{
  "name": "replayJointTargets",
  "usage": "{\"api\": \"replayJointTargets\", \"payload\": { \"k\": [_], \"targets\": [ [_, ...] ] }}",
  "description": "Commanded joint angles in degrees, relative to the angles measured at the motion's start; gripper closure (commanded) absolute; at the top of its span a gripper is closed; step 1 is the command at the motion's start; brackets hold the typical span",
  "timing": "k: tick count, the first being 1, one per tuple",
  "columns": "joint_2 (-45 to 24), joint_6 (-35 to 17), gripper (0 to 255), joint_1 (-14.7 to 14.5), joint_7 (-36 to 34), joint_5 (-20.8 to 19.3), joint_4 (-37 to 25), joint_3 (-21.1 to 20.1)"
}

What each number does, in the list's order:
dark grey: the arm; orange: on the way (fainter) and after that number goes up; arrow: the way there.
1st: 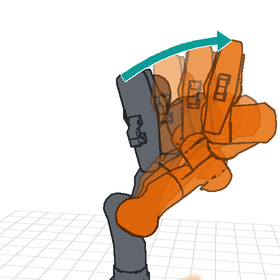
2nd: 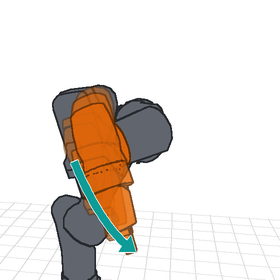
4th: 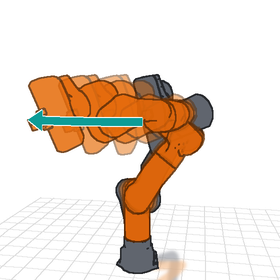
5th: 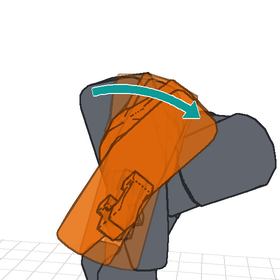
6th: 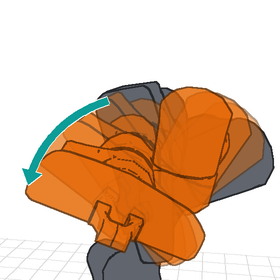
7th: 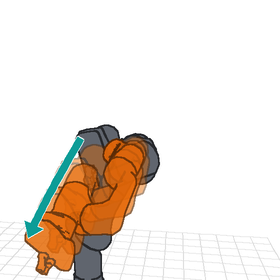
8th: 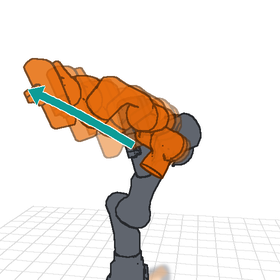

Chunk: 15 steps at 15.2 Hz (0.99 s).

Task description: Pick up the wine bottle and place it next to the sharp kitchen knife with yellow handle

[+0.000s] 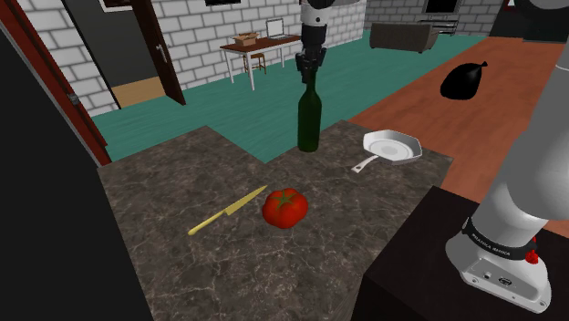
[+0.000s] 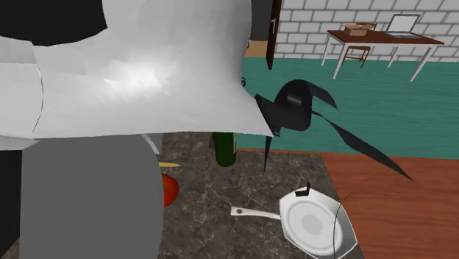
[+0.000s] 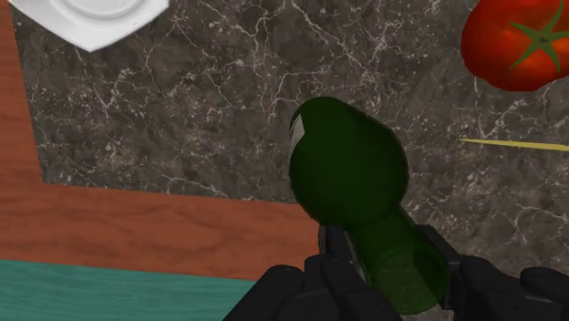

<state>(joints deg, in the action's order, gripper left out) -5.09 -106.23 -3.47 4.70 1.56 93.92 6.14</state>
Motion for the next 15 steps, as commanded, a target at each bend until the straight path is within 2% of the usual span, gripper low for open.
{"api": "replayJointTargets", "payload": {
  "k": [1,8,15],
  "targets": [
    [0.61,0.27,255,-1.5,-2.86,-0.52,0.25,-1.18],
    [1.71,0.01,255,-6.49,-12.38,-2.1,1.59,-5.4],
    [0.03,0.73,255,-11.49,-21.84,-3.66,-0.61,-9.58]
  ]
}}
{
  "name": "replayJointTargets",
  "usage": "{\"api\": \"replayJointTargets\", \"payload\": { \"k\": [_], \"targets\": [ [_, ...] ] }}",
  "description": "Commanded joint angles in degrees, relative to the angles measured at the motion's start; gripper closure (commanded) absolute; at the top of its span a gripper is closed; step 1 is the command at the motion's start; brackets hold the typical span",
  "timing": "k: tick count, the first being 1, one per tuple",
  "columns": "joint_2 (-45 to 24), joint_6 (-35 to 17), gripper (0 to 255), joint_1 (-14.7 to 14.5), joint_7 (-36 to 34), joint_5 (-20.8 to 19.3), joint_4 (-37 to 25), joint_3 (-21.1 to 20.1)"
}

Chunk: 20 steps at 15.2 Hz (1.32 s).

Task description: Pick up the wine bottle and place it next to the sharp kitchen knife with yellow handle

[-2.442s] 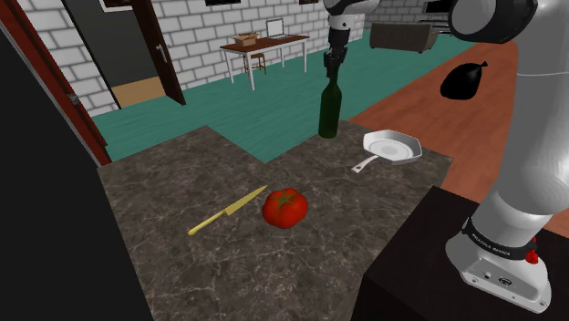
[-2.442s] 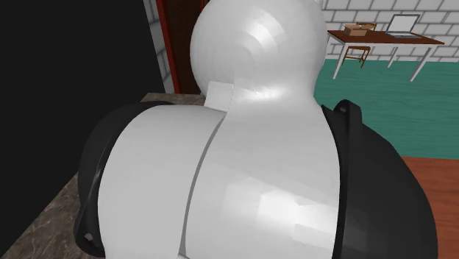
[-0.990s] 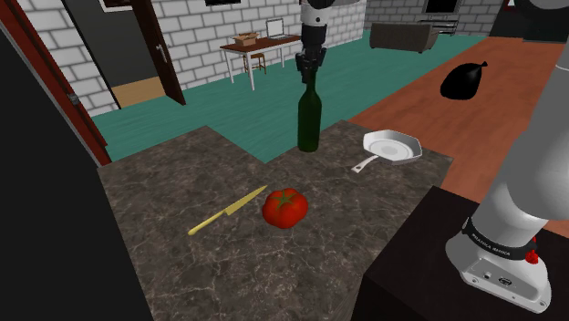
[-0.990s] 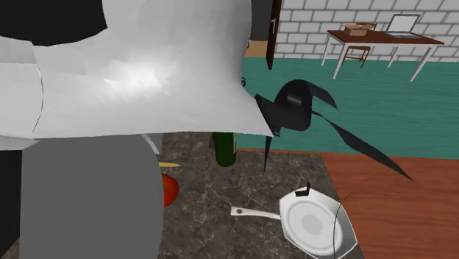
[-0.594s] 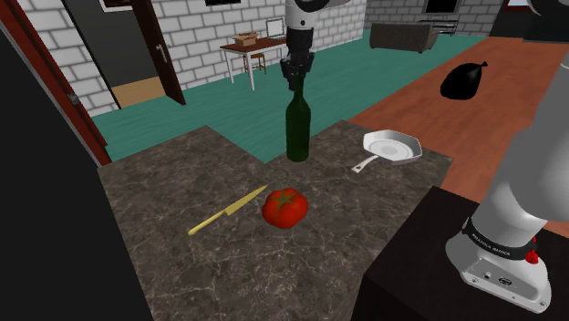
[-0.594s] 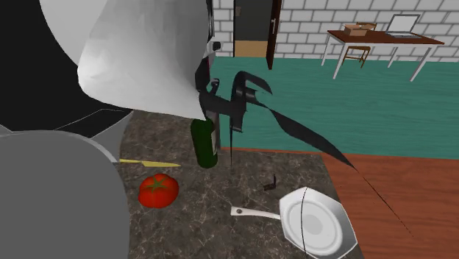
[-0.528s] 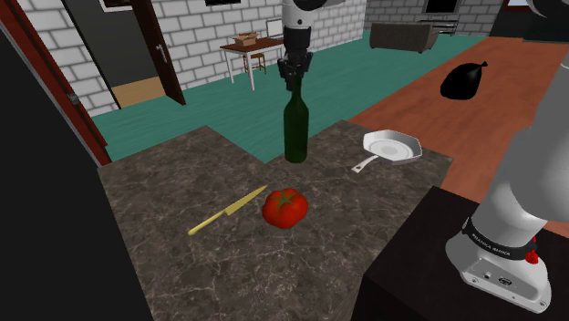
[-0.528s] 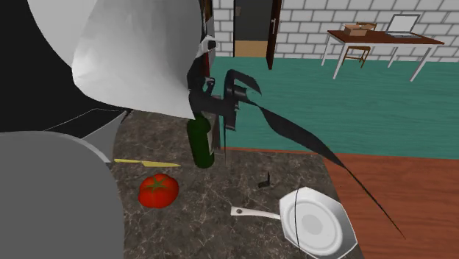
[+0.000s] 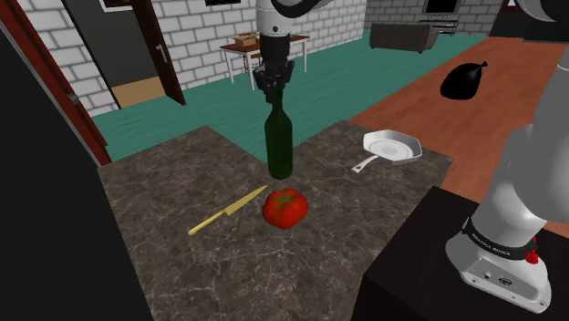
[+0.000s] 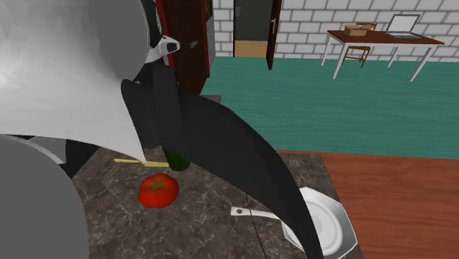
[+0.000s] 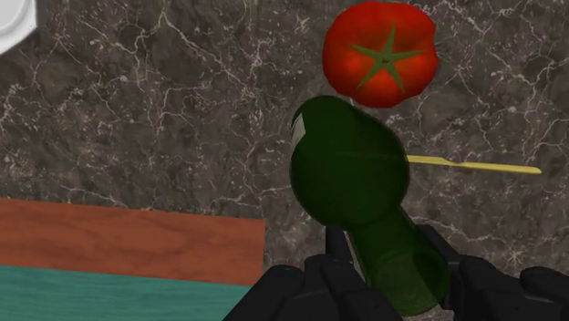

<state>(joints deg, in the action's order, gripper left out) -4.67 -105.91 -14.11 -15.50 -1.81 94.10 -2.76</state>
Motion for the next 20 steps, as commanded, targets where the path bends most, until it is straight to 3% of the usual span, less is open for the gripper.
{"api": "replayJointTargets", "payload": {
  "k": [1,12,20],
  "targets": [
    [-0.86,0.6,255,-1.57,-2.98,-0.54,-1.41,-1.27],
    [-10.02,4.66,255,-10.36,-17.18,-4.22,-13.76,-6.71],
    [-22.66,11.67,255,-18.6,-25.98,-8.12,-32.48,-9.0]
  ]
}}
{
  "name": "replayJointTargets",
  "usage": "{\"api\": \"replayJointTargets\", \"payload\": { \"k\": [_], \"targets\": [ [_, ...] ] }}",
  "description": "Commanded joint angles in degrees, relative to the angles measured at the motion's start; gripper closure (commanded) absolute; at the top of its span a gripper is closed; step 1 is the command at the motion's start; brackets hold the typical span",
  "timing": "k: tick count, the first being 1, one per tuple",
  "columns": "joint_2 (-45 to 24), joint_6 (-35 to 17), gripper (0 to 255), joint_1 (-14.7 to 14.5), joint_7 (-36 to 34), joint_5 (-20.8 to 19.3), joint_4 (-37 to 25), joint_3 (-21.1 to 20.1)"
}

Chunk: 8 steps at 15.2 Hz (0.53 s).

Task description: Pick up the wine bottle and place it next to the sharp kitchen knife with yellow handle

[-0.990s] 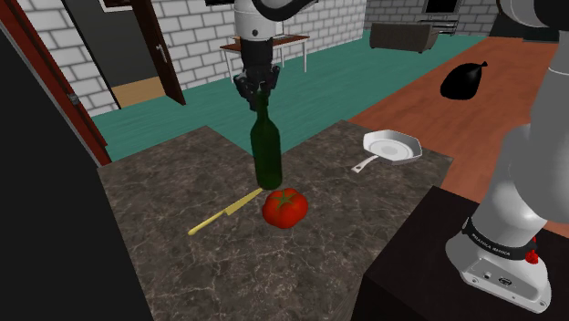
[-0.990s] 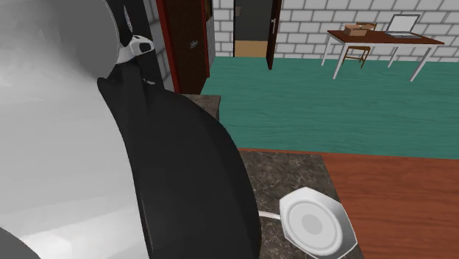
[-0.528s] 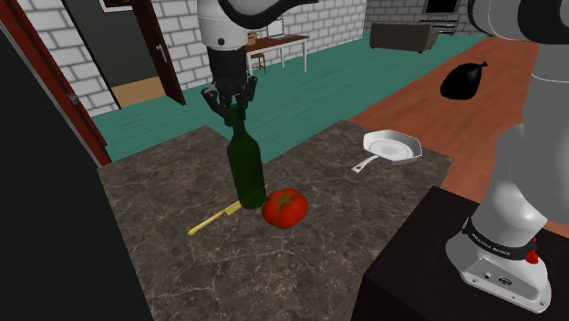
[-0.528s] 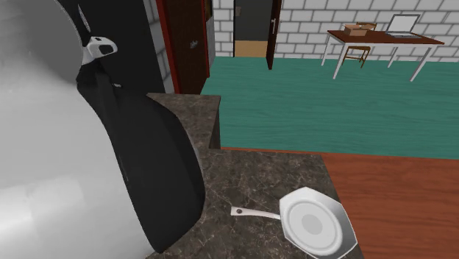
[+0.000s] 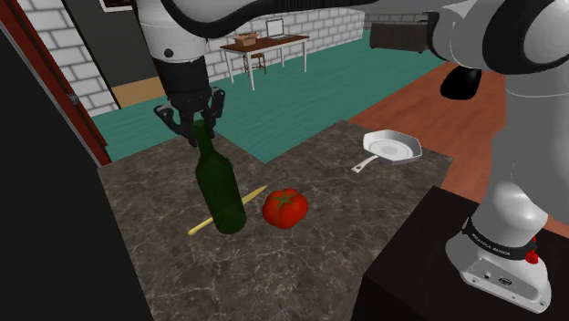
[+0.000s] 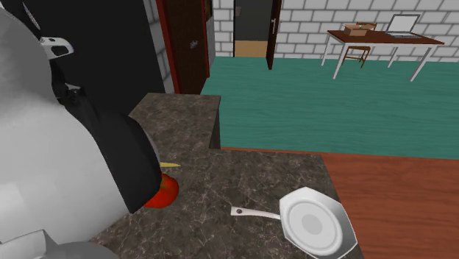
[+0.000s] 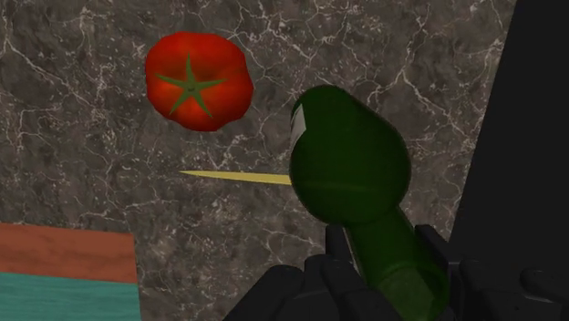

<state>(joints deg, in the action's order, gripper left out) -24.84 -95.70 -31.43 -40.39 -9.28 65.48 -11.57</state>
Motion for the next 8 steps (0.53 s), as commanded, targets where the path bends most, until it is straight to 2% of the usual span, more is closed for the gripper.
{"api": "replayJointTargets", "payload": {
  "k": [1,4,8],
  "targets": [
    [-4.73,2.86,255,-2.54,-1.98,-1.2,-7.4,-0.29],
    [-13.23,8.65,255,-6.84,-3.94,-2.89,-21.5,-0.15],
    [-10.23,3.41,255,-5.79,-4.55,-2.45,-13.19,-0.35]
  ]
}}
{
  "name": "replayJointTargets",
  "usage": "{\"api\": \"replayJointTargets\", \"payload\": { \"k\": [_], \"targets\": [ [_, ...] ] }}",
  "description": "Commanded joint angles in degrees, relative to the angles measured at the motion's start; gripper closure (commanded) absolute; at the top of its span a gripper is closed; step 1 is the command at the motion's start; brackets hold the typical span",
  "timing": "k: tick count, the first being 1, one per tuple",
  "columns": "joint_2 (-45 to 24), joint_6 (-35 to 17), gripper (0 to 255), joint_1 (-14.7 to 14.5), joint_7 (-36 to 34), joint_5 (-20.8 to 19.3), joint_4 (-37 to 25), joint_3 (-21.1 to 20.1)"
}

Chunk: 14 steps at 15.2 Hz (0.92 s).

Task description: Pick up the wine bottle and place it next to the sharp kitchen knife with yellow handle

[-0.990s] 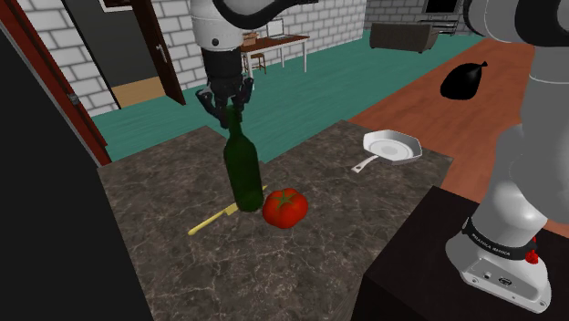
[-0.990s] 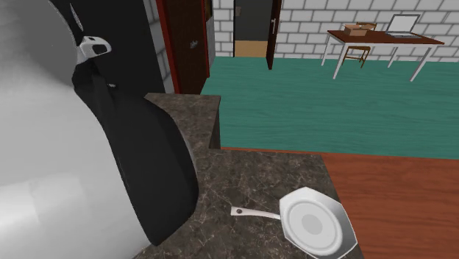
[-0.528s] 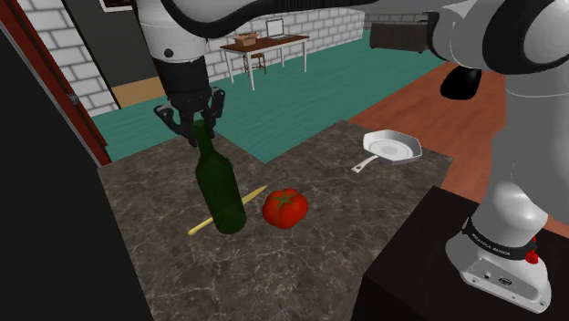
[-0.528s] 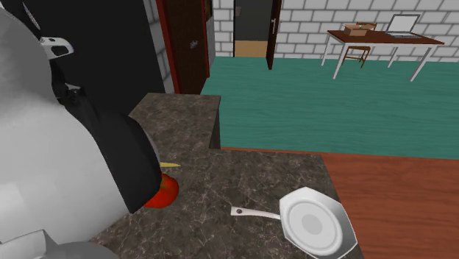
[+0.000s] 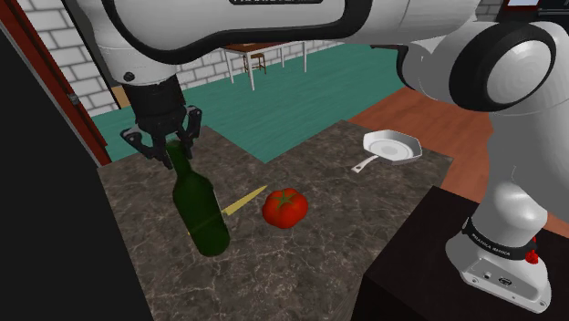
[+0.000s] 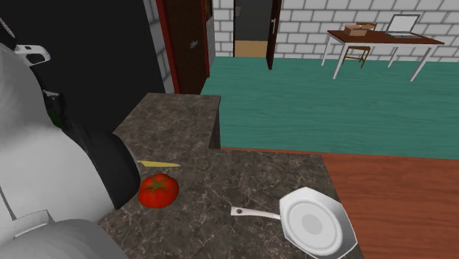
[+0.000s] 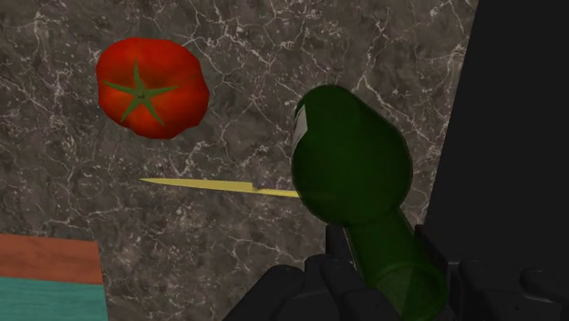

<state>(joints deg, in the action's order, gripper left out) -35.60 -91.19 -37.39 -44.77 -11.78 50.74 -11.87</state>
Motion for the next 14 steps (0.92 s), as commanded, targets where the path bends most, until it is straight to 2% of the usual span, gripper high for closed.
{"api": "replayJointTargets", "payload": {
  "k": [1,14],
  "targets": [
    [1.04,-2.22,255,0.37,-0.3,0.11,3.2,-0.08],
    [3.92,-14.06,255,1.87,-1.59,0.28,18.04,-0.18]
  ]
}}
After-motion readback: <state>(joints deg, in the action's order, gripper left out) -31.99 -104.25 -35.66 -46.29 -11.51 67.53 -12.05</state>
